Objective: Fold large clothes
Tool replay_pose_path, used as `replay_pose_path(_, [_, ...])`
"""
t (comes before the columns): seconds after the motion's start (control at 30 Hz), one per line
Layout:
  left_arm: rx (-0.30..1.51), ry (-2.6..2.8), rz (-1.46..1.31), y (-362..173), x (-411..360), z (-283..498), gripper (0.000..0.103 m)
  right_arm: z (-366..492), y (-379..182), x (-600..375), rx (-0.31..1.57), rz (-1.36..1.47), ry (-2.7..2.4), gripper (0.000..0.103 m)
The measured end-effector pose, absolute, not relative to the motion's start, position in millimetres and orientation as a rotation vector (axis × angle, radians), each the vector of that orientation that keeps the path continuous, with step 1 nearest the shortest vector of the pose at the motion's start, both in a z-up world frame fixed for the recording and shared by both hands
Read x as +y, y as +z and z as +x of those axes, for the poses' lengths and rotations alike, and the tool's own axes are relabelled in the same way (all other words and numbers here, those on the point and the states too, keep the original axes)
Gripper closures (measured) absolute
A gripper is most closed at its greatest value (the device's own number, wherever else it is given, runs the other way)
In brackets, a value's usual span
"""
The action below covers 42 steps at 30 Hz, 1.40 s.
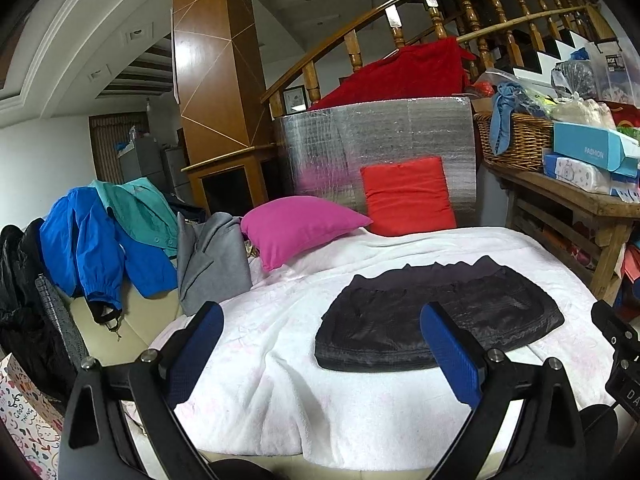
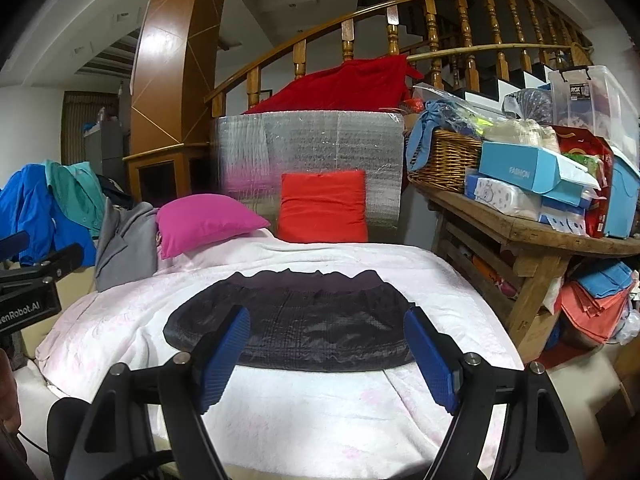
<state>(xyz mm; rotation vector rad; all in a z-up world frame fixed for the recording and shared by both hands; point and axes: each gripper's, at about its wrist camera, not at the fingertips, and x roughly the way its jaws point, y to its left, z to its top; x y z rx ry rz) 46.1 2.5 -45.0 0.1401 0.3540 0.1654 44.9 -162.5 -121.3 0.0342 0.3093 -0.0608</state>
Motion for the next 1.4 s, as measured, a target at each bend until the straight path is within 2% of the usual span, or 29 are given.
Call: replay_pose_path(1.4, [0.361, 0.159, 0.14, -51.3, 9.5, 44.8, 0.004, 46.3, -123.9, -166.2, 0.319, 0.066, -0.074, 0.021])
